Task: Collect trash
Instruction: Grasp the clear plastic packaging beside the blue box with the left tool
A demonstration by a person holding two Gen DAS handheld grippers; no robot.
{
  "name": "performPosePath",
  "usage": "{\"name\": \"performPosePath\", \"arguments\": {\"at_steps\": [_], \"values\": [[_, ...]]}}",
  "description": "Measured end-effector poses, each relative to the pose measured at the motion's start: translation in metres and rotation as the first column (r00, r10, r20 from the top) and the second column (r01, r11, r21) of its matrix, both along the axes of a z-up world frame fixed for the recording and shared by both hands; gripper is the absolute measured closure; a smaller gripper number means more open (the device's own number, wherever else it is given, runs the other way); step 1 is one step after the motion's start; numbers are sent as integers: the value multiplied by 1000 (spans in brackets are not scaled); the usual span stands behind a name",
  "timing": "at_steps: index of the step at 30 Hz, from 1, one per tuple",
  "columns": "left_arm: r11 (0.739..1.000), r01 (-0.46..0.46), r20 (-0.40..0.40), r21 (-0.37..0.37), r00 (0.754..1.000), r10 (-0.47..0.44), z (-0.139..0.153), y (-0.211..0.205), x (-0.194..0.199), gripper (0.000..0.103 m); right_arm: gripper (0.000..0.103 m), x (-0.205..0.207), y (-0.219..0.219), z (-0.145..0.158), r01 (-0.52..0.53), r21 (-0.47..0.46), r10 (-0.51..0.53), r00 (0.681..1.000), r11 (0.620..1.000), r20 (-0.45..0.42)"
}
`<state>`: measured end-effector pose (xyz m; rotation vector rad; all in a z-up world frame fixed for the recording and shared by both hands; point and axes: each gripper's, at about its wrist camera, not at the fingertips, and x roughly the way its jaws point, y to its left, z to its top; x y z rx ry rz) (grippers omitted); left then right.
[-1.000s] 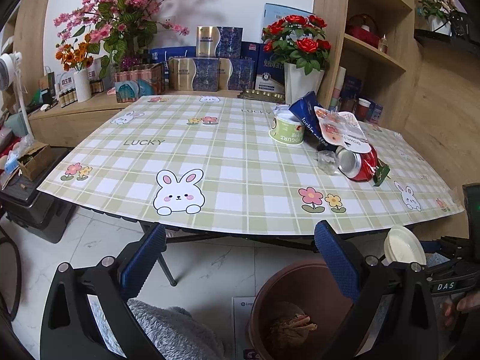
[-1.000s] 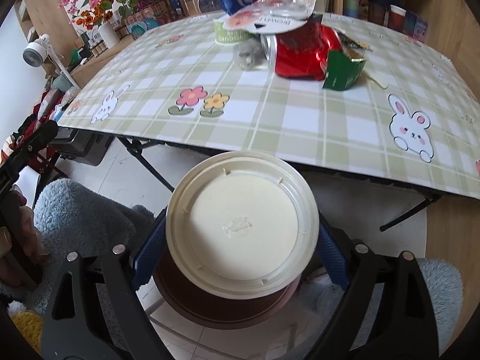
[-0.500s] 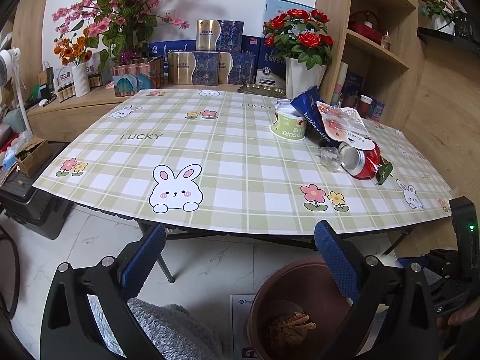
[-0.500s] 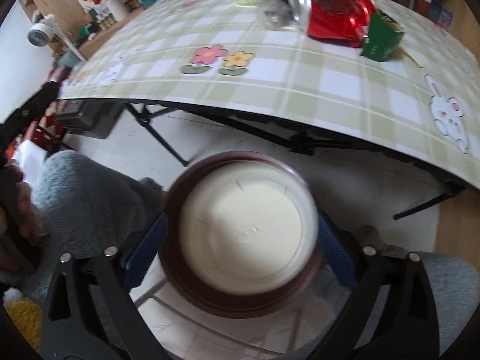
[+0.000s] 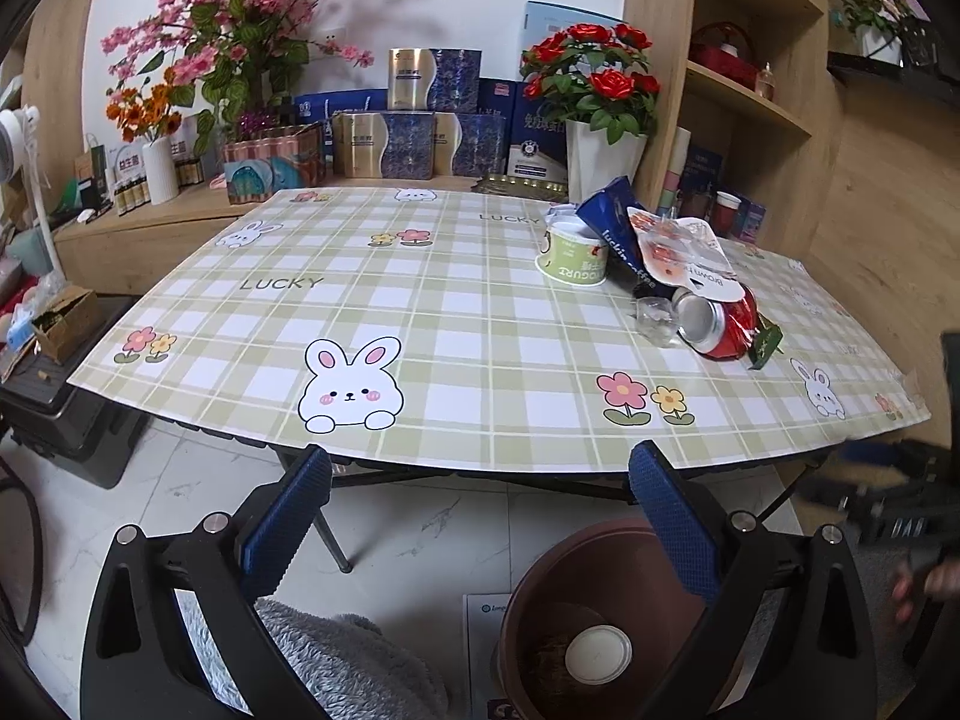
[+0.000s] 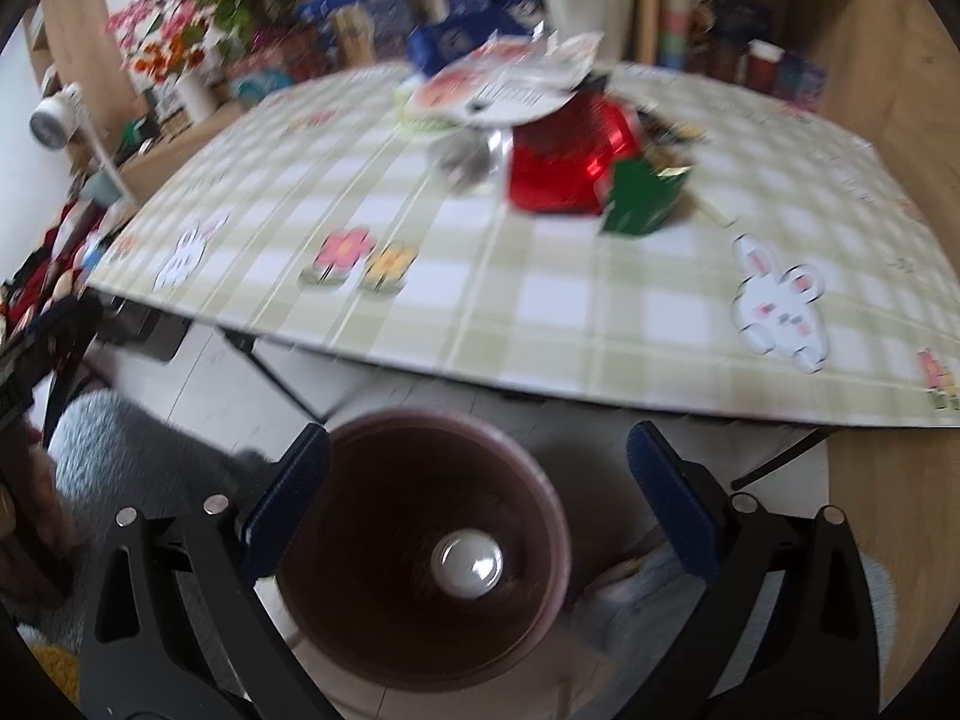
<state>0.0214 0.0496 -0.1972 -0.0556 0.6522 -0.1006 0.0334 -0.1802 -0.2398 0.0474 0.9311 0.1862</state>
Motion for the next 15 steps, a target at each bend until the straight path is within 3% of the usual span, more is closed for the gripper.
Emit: {"name": "performPosePath", "arguments": {"at_steps": [4,15], "values": [[1000,6,-8,18,1000,-5,-1,-4,1,6,6,3,-12,7,48,15,-48,998,999,36],[999,17,-63,29,998,-16,-4,-10,10,6,6,3,-23,11,41,-13,-40,991,999,124]]}}
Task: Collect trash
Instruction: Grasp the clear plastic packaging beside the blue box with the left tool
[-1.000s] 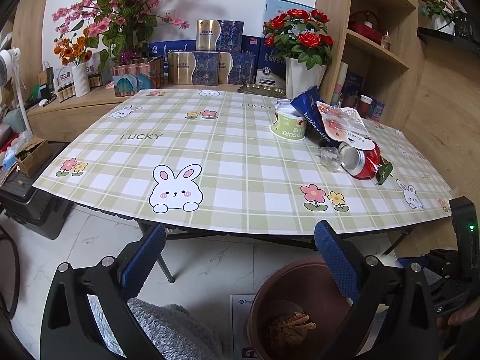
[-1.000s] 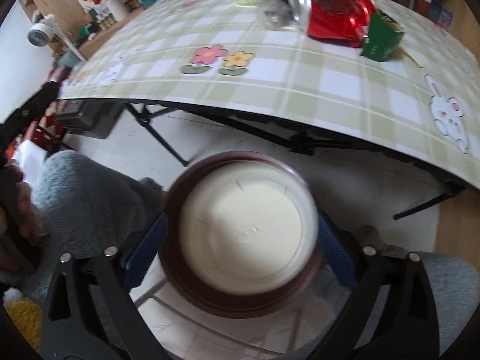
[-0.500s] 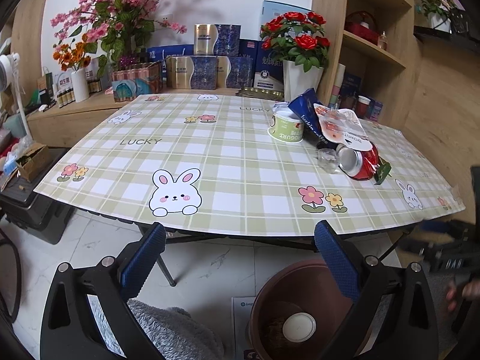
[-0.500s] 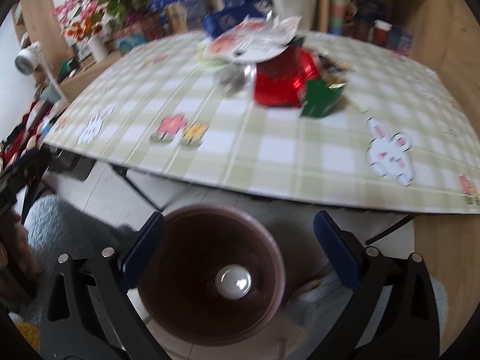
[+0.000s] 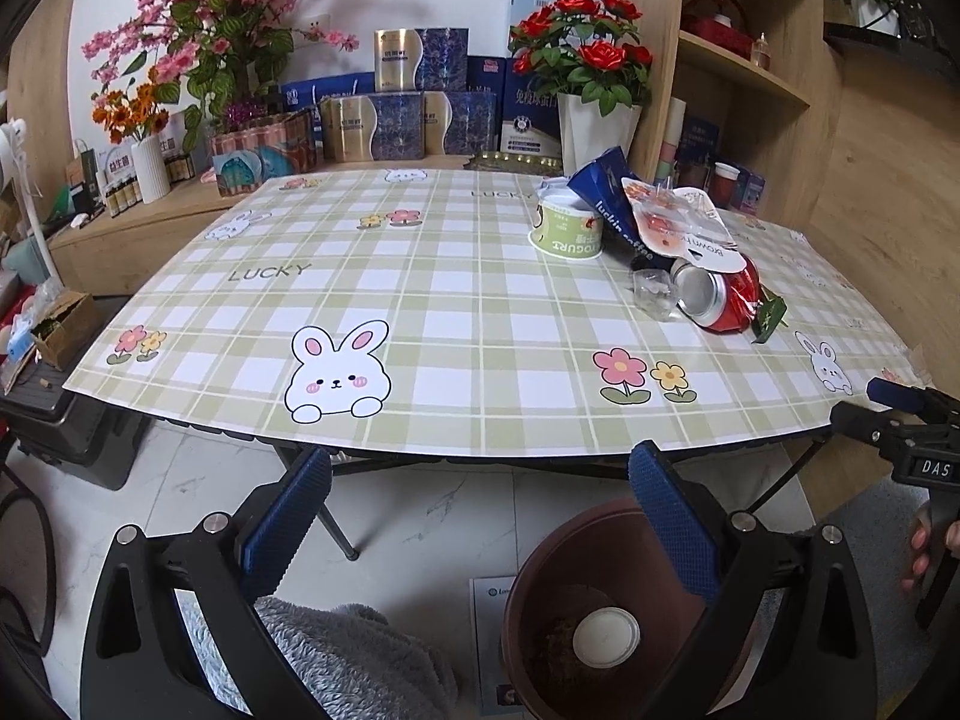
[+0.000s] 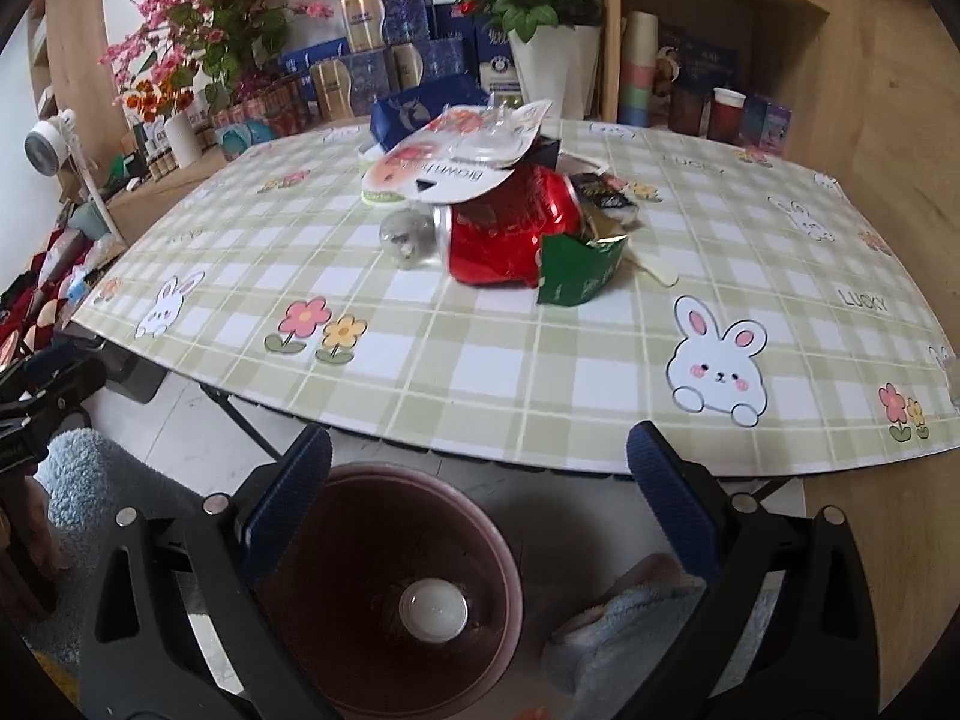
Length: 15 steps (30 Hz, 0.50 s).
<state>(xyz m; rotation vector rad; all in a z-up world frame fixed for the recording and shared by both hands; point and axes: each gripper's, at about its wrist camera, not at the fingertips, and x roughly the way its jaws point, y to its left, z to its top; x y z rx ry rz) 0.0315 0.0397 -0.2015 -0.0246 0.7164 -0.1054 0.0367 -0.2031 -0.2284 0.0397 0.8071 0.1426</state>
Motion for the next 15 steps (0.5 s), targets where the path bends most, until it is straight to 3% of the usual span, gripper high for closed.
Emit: {"name": "performPosePath", "arguments": {"at_steps": [6,11,15], "values": [[1000,2,-48,-19,999,-3,12,-2,24,6,6,13,-23,-1,59,1,-59,998,998,19],[997,20,-64,-68,998,-25,34,-27,68,6,6,28,-46,7,91,25,-92,994,996,62],[956,80,-116,-281,986,-116,49,-56,116,11,6,42,-57,11,107,20,-108,988,994,106]]}}
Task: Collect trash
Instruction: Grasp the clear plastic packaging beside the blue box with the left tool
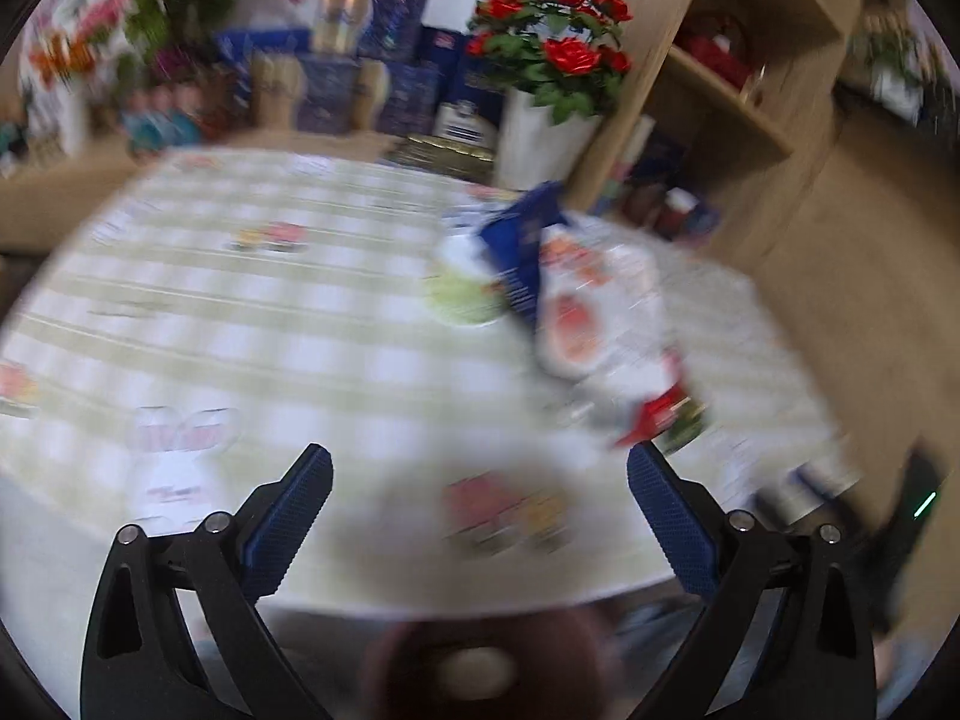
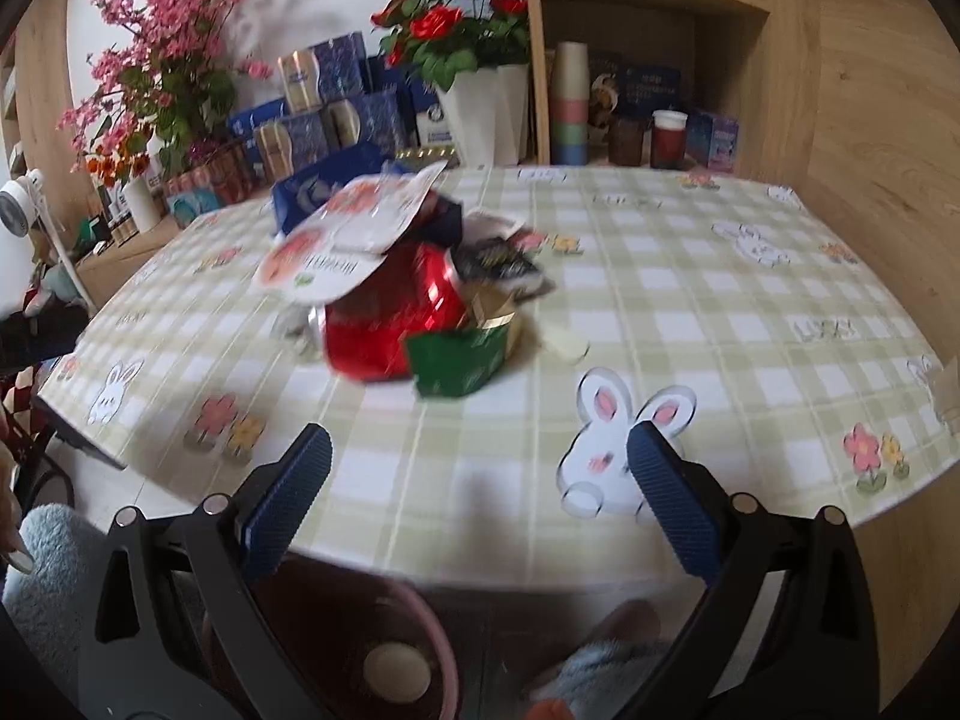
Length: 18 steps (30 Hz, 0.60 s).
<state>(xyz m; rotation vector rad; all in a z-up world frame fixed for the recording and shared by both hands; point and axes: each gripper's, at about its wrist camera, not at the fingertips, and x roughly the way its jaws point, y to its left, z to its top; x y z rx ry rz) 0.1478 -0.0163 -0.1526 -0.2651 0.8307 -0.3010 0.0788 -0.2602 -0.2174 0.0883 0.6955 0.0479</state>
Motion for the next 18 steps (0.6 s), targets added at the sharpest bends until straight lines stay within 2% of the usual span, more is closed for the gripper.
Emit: {"name": "performPosePath", "arguments": {"at_steps": [2,5,8,10,13,15,18], "values": [[999,8,-36,-49,999,-10,1,-13,22,25,6,6,-3,1,14,-12,-14,999,1000,36],[997,28,-70,-70,997,-33,1,-37,58,36,6,9,-4,1,31,-30,-28,995,999,95],[998,50,-70,-44,996,-53,0,-61,89,36,6,11,-4,-3,25,-12,-24,994,1000,108],[998,53,-82,-46,995,-57,-9,-75,106,36,6,15,-6,-10,35,16,-36,996,999,80],[999,33,-91,-21,995,-35,-20,-86,125,36,6,17,-9,-19,38,68,-42,998,997,56],[999,15,-102,-33,995,-18,-24,-88,134,35,6,18,-9,-26,35,66,-37,998,997,43],[999,-11,-132,-45,991,5,-29,-90,145,28,6,20,-12,-33,33,72,-35,999,997,20]]}}
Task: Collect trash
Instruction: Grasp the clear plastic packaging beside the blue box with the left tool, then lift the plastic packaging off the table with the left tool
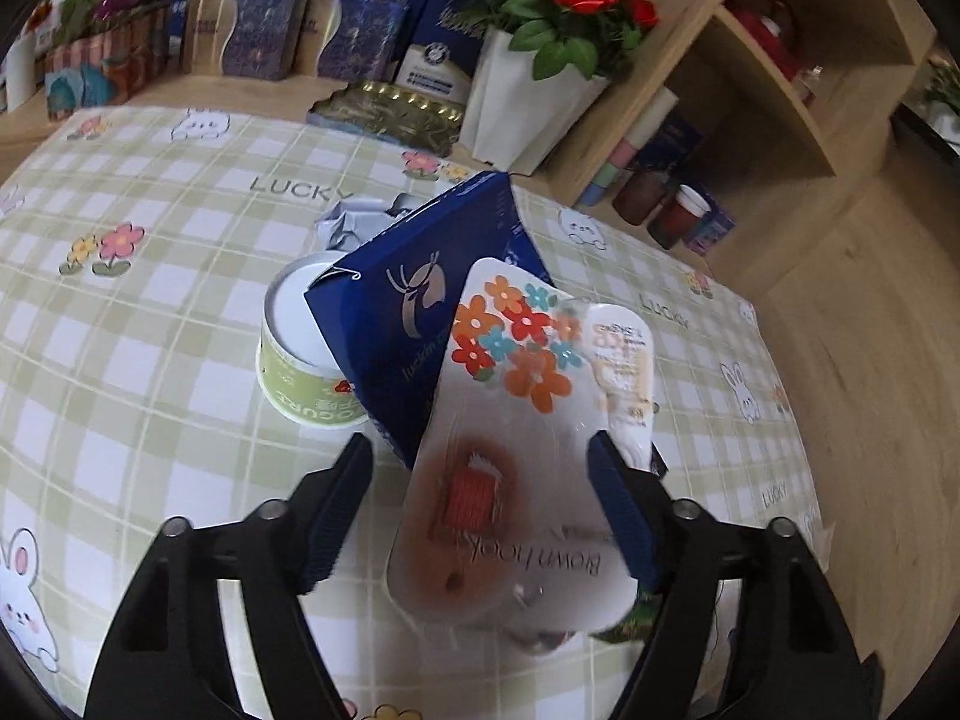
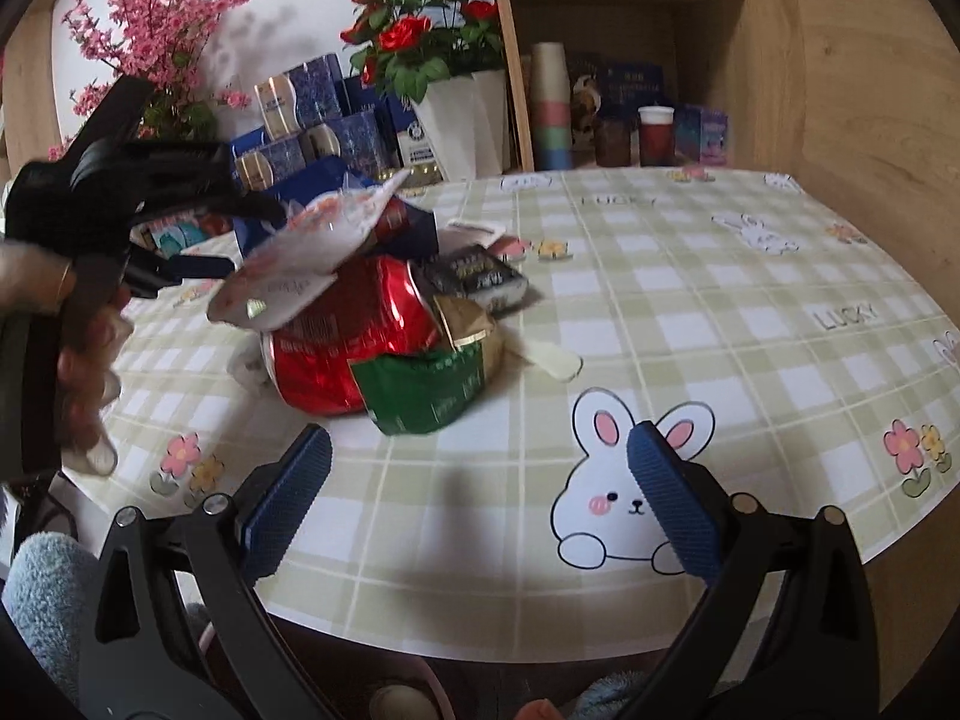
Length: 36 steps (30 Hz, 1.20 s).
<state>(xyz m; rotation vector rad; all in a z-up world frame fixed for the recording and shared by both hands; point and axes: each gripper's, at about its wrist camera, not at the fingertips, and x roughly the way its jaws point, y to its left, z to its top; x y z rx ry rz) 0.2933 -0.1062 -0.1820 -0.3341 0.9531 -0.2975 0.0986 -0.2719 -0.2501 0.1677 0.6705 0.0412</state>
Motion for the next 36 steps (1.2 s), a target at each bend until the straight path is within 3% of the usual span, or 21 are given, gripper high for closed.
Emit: {"name": "performPosePath", "arguments": {"at_steps": [7,12,14,18,23,27,36], "values": [[989,-106,-77,-101,992,98,-9,6,21,23,6,4,-2,-10,9,21,-9,1000,1000,-23],[976,-181,-156,-121,975,161,-25,7,30,23,6,5,0,-13,-7,15,7,1000,1000,-27],[963,-192,-182,-188,971,158,-29,10,28,36,6,4,0,-14,-11,14,11,1000,1000,-28],[947,-212,-201,-240,966,165,-20,14,17,51,6,4,-3,-14,-4,24,4,1000,1000,-29],[954,-145,-125,-261,985,115,9,7,-2,65,6,5,-6,-14,4,37,-3,1000,999,-24],[960,-118,-79,-252,992,101,27,7,-15,69,6,4,-4,-14,-5,37,6,1000,999,-21],[938,-161,-203,-308,974,101,4,34,-28,70,6,7,-5,-17,-6,52,8,999,999,-34]]}}
